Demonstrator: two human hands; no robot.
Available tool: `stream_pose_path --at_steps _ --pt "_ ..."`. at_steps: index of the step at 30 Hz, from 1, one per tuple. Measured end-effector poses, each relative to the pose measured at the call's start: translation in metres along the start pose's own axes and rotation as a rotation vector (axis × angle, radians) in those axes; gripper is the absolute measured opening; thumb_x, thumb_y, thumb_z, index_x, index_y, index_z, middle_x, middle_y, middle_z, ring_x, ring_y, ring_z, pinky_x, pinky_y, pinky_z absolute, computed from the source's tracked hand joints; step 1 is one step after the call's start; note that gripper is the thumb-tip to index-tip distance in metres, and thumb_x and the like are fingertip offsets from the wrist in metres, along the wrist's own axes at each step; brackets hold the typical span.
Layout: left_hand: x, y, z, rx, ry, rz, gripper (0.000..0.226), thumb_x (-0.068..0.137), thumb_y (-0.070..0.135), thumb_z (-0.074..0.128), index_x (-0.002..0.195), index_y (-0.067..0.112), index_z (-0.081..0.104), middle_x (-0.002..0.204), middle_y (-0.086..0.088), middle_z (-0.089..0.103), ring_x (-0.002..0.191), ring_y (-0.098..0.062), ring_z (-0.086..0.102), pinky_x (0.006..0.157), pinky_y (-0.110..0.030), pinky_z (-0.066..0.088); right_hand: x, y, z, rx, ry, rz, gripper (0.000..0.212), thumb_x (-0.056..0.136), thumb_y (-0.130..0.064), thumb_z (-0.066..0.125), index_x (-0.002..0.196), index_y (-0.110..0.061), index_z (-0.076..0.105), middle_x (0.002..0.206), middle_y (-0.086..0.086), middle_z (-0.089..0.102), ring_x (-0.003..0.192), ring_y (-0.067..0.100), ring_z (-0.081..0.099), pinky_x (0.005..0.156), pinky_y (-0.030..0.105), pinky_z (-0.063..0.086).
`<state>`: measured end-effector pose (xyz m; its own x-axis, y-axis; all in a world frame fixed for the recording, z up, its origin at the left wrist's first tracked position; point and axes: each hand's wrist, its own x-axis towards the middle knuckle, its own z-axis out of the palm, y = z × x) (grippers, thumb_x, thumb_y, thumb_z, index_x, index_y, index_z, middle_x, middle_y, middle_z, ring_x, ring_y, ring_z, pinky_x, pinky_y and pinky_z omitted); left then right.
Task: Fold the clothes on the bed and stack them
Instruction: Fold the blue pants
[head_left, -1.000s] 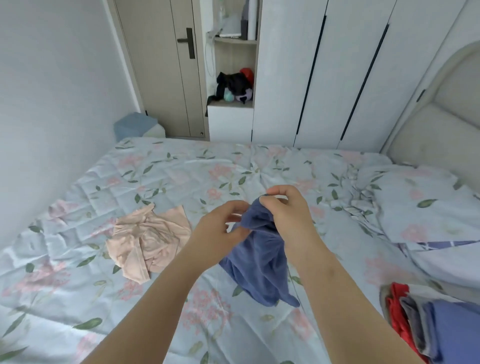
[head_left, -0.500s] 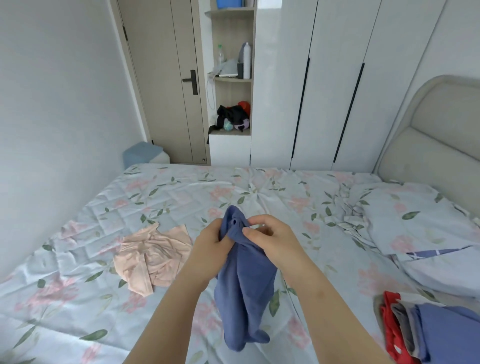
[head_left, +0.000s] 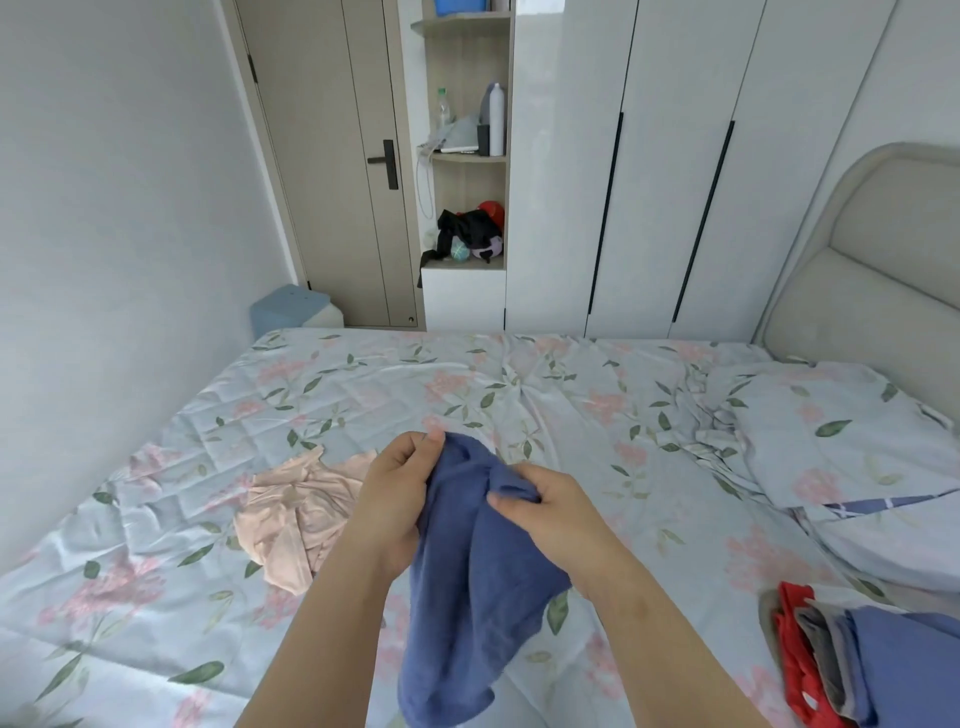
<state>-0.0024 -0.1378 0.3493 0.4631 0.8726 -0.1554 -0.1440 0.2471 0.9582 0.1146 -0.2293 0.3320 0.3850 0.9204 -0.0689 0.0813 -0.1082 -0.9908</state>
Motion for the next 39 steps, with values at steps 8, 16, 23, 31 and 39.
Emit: stream_pose_path --at_steps 8,16,23,31,39 --pt "0.004 -0.002 -0.008 0.454 -0.247 0.075 0.020 0.093 0.026 0.057 0.113 0.030 0.057 0.102 0.001 0.062 0.090 -0.012 0.060 0.079 -0.023 0.047 0.020 0.000 -0.004 0.023 0.175 0.014 0.014 0.092 -0.014 0.058 0.086 -0.012 0.070 0.081 -0.003 0.066 0.081 0.007 0.059 0.079 0.021 0.047" --pt "0.015 0.004 -0.015 0.225 -0.159 0.063 0.024 0.098 0.011 0.047 0.093 0.017 0.070 0.089 0.001 0.073 0.087 -0.013 0.066 0.080 -0.024 0.051 0.027 0.005 -0.013 -0.387 0.239 -0.204 0.018 0.092 -0.023 0.058 0.100 -0.031 0.072 0.088 -0.006 0.066 0.069 0.004 0.052 0.068 0.021 0.043" --pt "0.012 0.006 -0.011 -0.041 -0.222 -0.027 0.023 0.099 0.016 0.042 0.102 0.012 0.065 0.089 -0.001 0.073 0.084 -0.011 0.067 0.073 -0.023 0.052 0.029 -0.003 -0.013 -0.319 0.358 -0.053 0.018 0.096 -0.016 0.049 0.088 -0.022 0.063 0.066 -0.007 0.053 0.055 0.009 0.049 0.055 0.017 0.039" --pt "0.009 -0.005 -0.009 0.103 -0.233 0.018 0.014 0.091 0.013 0.057 0.080 0.004 0.056 0.081 -0.013 0.061 0.074 -0.021 0.057 0.064 -0.027 0.047 0.018 -0.021 0.009 0.285 0.144 0.159 0.026 0.094 -0.036 0.053 0.109 -0.014 0.056 0.104 0.002 0.067 0.092 0.016 0.067 0.070 0.031 0.057" --pt "0.016 0.005 -0.008 -0.151 -0.168 -0.065 0.026 0.095 0.011 0.047 0.070 0.006 0.047 0.069 -0.010 0.061 0.064 -0.018 0.058 0.057 -0.025 0.049 0.033 -0.018 0.006 0.071 0.313 0.022 0.005 0.086 -0.001 0.057 0.087 -0.005 0.059 0.088 0.014 0.064 0.083 0.026 0.061 0.080 0.042 0.050"
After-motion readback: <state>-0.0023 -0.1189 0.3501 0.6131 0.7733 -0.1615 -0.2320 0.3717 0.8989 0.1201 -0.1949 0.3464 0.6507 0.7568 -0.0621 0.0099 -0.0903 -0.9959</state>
